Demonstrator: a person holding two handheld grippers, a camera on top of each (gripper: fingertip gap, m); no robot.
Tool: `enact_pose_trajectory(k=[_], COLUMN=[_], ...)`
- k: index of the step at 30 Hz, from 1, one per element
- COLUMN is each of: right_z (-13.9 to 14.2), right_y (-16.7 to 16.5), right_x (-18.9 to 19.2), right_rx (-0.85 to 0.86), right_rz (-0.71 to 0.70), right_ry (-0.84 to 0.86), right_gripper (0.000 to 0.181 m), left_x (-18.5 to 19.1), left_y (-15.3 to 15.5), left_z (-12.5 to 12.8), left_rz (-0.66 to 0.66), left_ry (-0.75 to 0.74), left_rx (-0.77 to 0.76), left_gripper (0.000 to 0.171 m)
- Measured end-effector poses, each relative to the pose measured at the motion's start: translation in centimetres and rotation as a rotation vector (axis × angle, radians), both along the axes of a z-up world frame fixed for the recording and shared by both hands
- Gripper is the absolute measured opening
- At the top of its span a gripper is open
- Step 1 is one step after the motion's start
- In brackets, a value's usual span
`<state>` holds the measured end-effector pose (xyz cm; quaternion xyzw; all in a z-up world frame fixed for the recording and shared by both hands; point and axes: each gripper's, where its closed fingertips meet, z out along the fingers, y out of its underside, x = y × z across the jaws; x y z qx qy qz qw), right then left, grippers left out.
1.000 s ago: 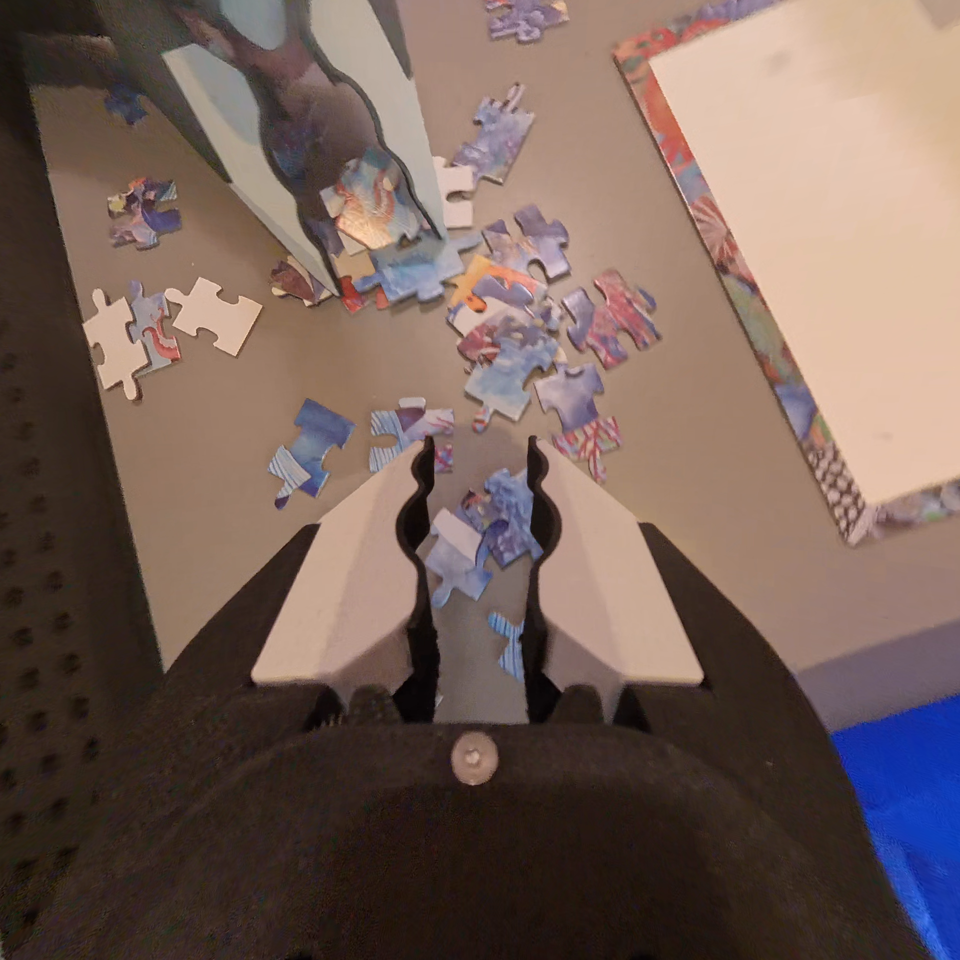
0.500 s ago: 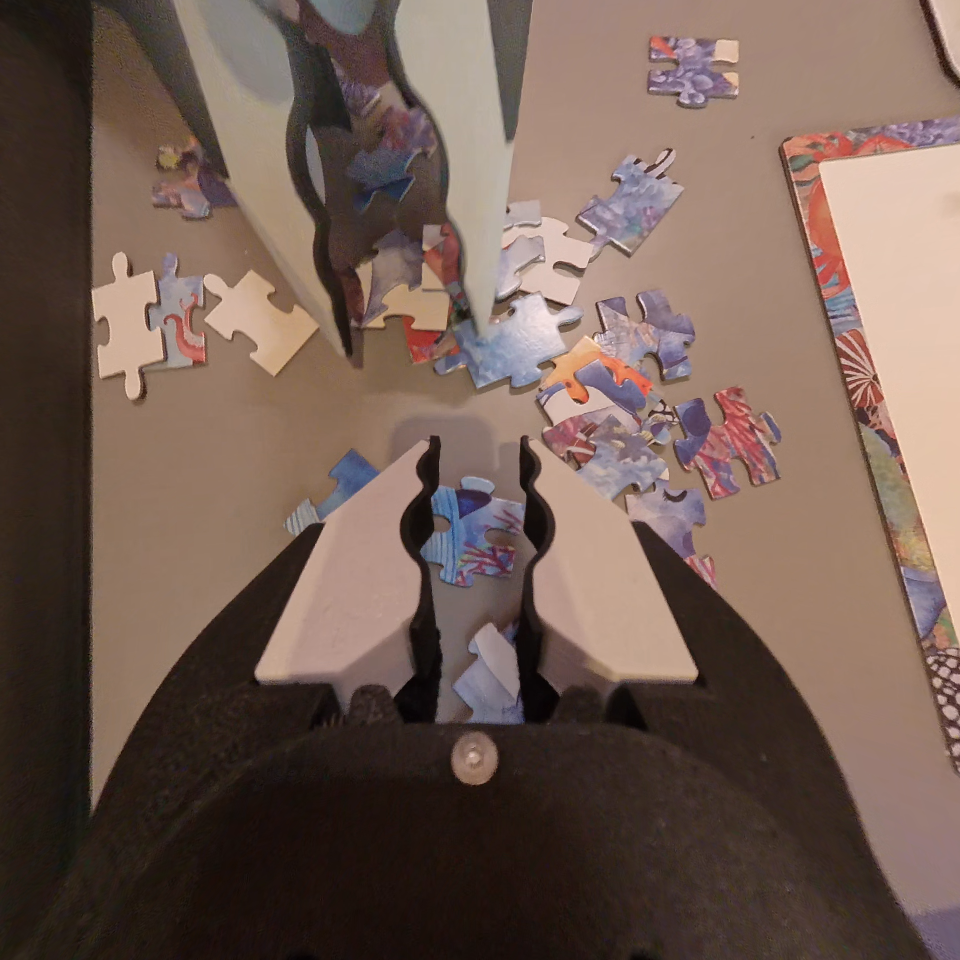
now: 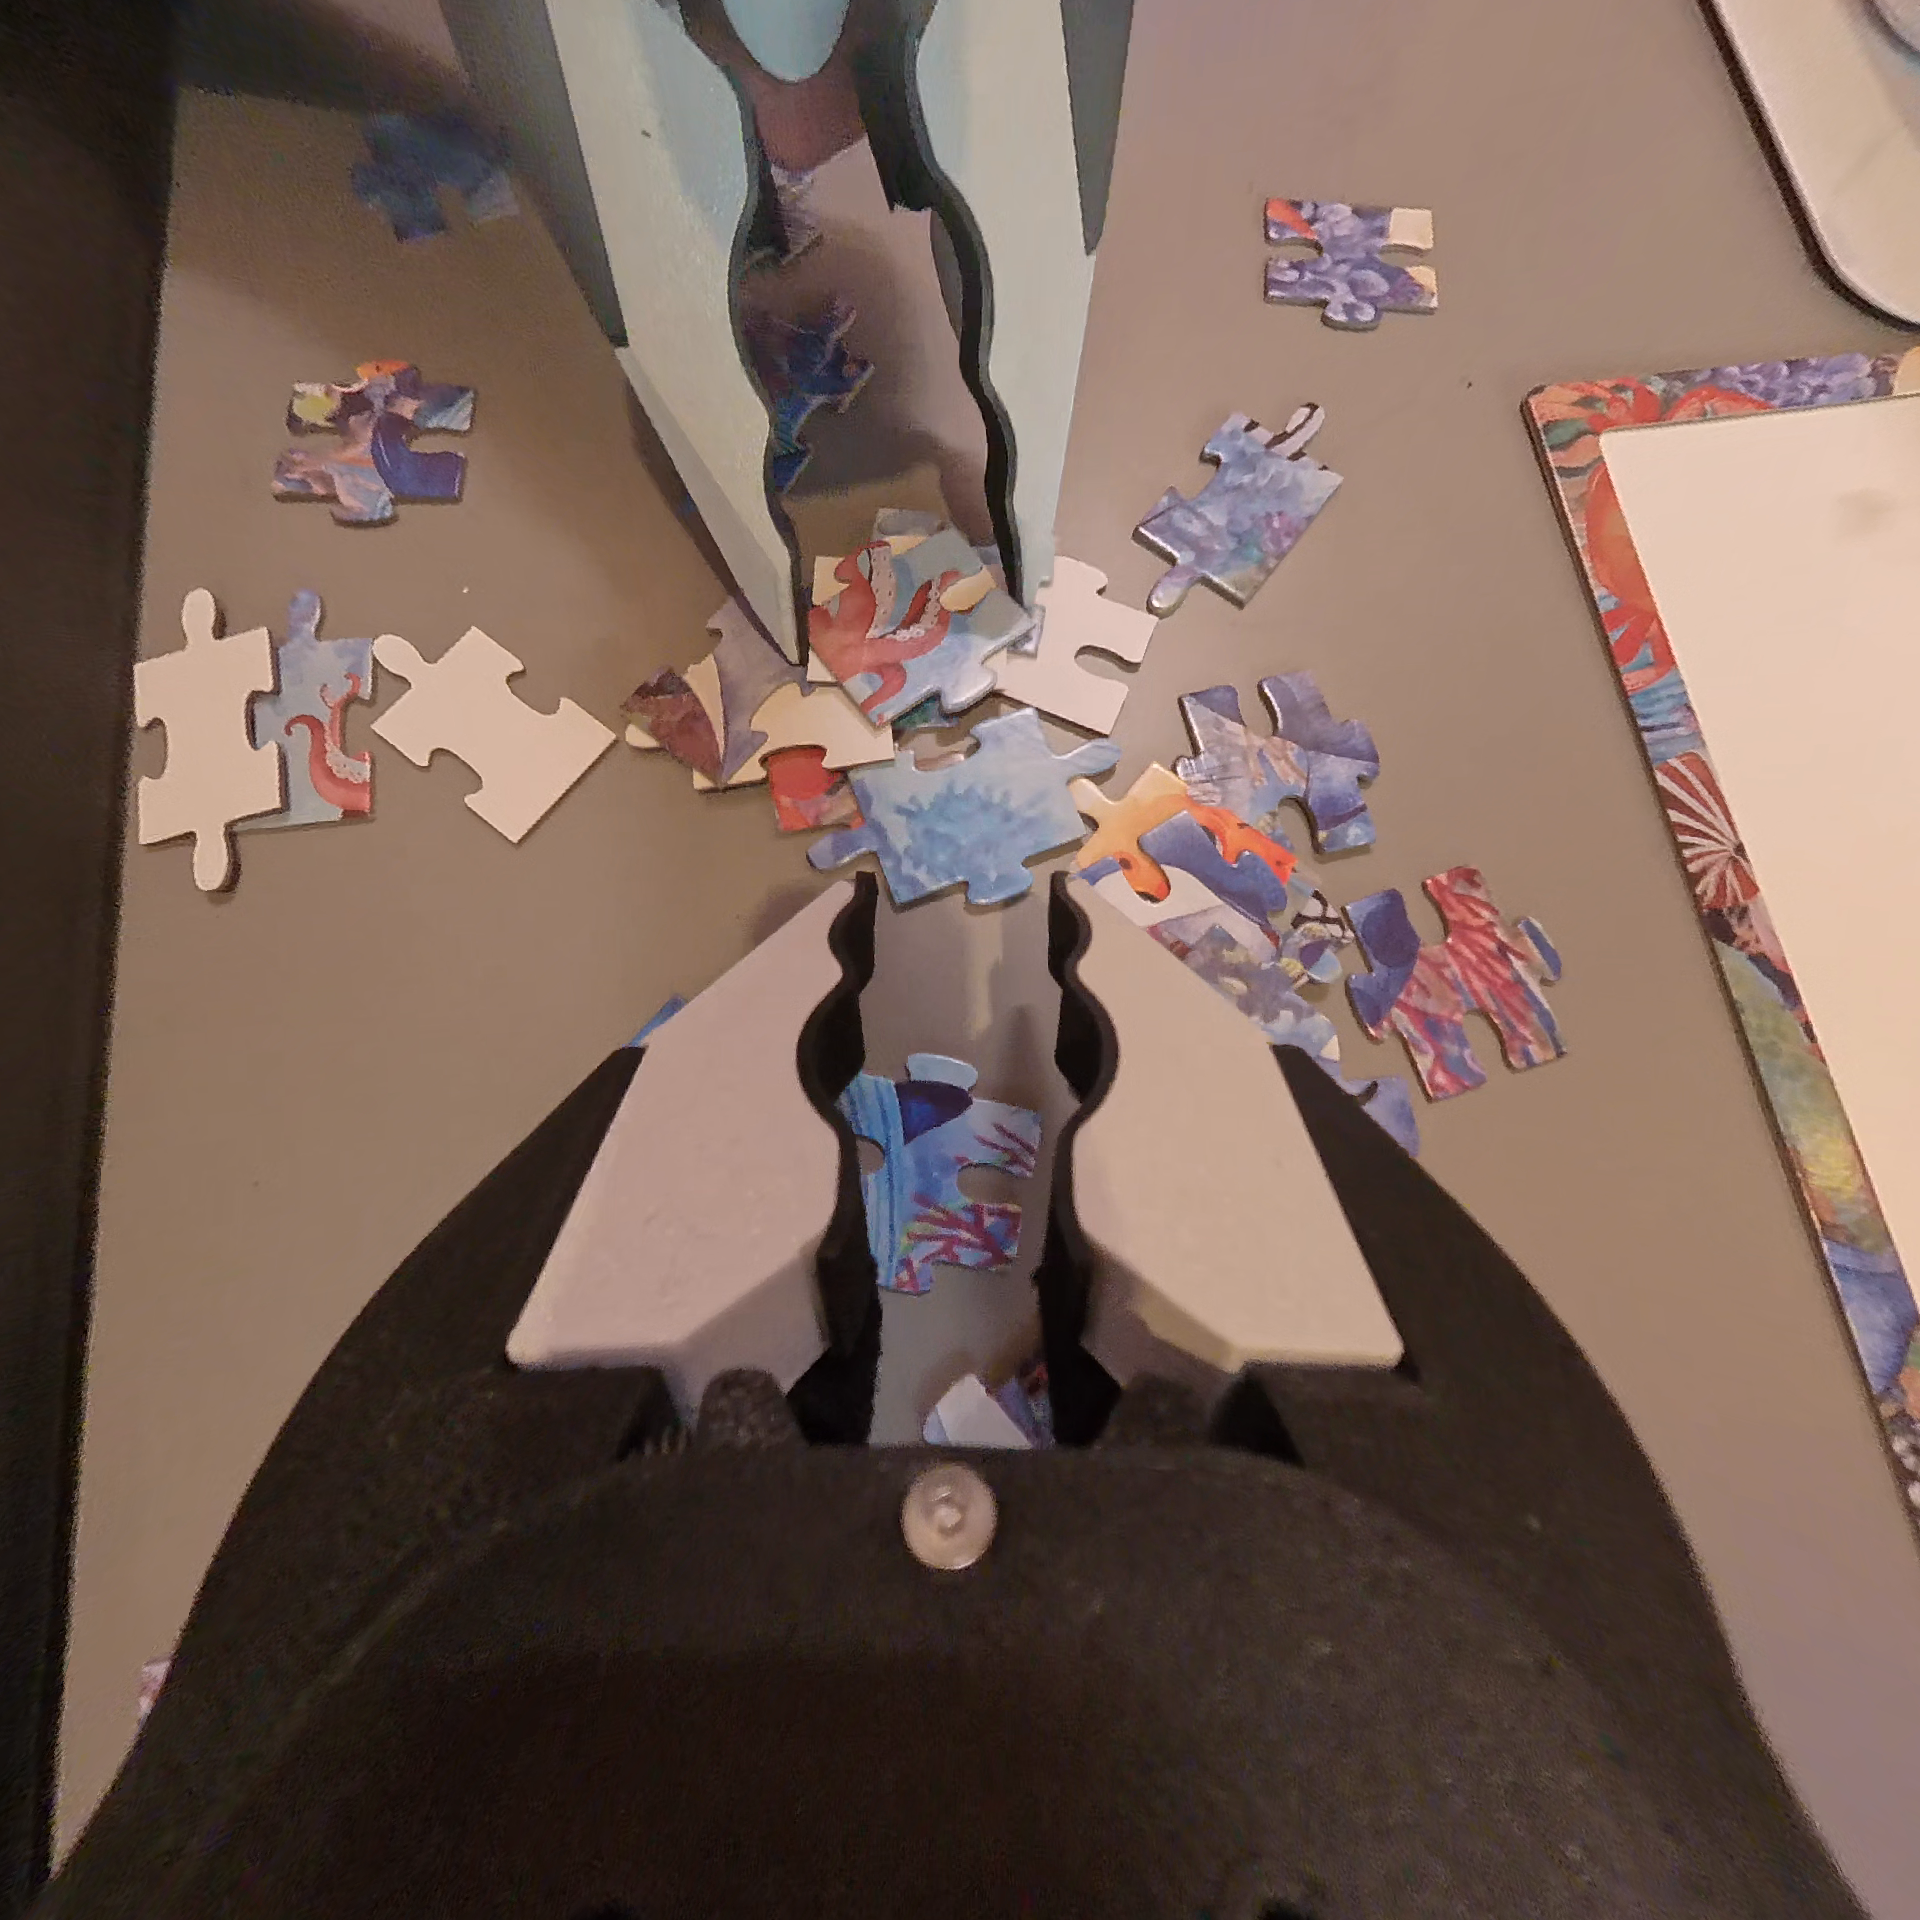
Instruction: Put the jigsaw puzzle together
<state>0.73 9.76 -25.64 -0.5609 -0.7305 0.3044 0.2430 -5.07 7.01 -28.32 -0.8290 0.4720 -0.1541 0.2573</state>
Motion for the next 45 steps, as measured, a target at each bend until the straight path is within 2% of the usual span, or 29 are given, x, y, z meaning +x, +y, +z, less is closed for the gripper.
enact_pose_trajectory(k=[4, 7, 10, 13, 16, 17, 18, 20, 24, 26, 29, 30, 33, 38, 39, 40, 41, 44, 45], right_z=[-0.8, -1.6, -2.6, -2.5, -2.5, -2.6, -2.5, -2.2, -0.1, 0.1, 0.4, 0.5, 1.0, 1.4, 1.2, 0.9, 0.6, -0.2, -0.3], right_y=[-1.0, -2.1, -2.5, -3.0, -3.4, -3.5, -3.6, -3.7, -3.1, -2.3, -2.1, -2.1, -1.7, -2.7, -2.8, -2.9, -2.8, -3.0, -3.0], right_x=[-0.8, -1.5, -1.5, -0.4, 1.5, 2.2, 2.8, 3.2, -0.5, -1.7, -3.1, -3.4, -4.4, -3.9, -3.6, -3.4, -3.4, -3.5, -3.6], right_rx=[-0.003, 0.028, 0.021, -0.058, -0.133, -0.145, -0.155, -0.121, -0.055, 0.018, 0.044, 0.047, 0.082, 0.075, 0.082, 0.091, 0.101, 0.101, 0.102], right_rz=[0.048, 0.111, 0.126, 0.135, 0.151, 0.158, 0.165, 0.176, 0.123, 0.104, 0.118, 0.132, 0.162, 0.236, 0.250, 0.257, 0.255, 0.260, 0.260], right_ry=[-0.020, -0.045, -0.107, -0.156, -0.244, -0.281, -0.307, -0.324, -0.153, -0.133, -0.119, -0.120, -0.093, -0.016, -0.017, -0.021, -0.028, -0.043, -0.043], right_gripper=[0.035, 0.037, 0.037, 0.042, 0.035, 0.035, 0.035, 0.039, 0.050, 0.052, 0.049, 0.048, 0.045, 0.044, 0.045, 0.044, 0.043, 0.042, 0.042], left_x=[-0.2, -0.4, -2.0, -3.8, -6.1, -6.5, -6.6, -5.2, -2.5, -0.9, 0.0, 0.2, 0.3, 0.2, 0.5, 0.4, 0.0, 0.1, 0.2], left_y=[-0.8, -1.8, -2.9, -4.0, -4.4, -4.0, -3.7, -3.2, -1.8, -1.7, -1.6, -1.6, -1.8, -2.2, -2.6, -2.7, -2.6, -2.7, -2.5], left_z=[0.3, 1.2, 0.7, 0.3, 0.0, 0.2, 0.5, 1.2, 0.8, 0.2, 0.0, 0.1, 0.2, 0.9, 1.1, 0.9, 0.4, -0.4, -0.4], left_rz=[-0.025, -0.031, -0.035, -0.002, 0.061, 0.092, 0.102, 0.073, -0.004, -0.064, -0.081, -0.079, -0.071, -0.075, -0.094, -0.086, -0.075, -0.113, -0.110], left_ry=[0.044, 0.023, 0.087, 0.108, 0.164, 0.165, 0.165, 0.117, 0.145, 0.145, 0.134, 0.117, 0.051, -0.037, -0.057, -0.044, 0.000, 0.071, 0.084], left_rx=[0.018, 0.004, -0.031, -0.102, -0.158, -0.155, -0.143, -0.094, -0.004, 0.028, 0.028, 0.033, -0.001, -0.032, -0.046, -0.058, -0.055, 0.003, 0.018], left_gripper=[0.050, 0.050, 0.050, 0.050, 0.052, 0.062, 0.071, 0.074, 0.076, 0.068, 0.046, 0.029, 0.002, 0.000, 0.011, 0.042, 0.066, 0.081, 0.075])
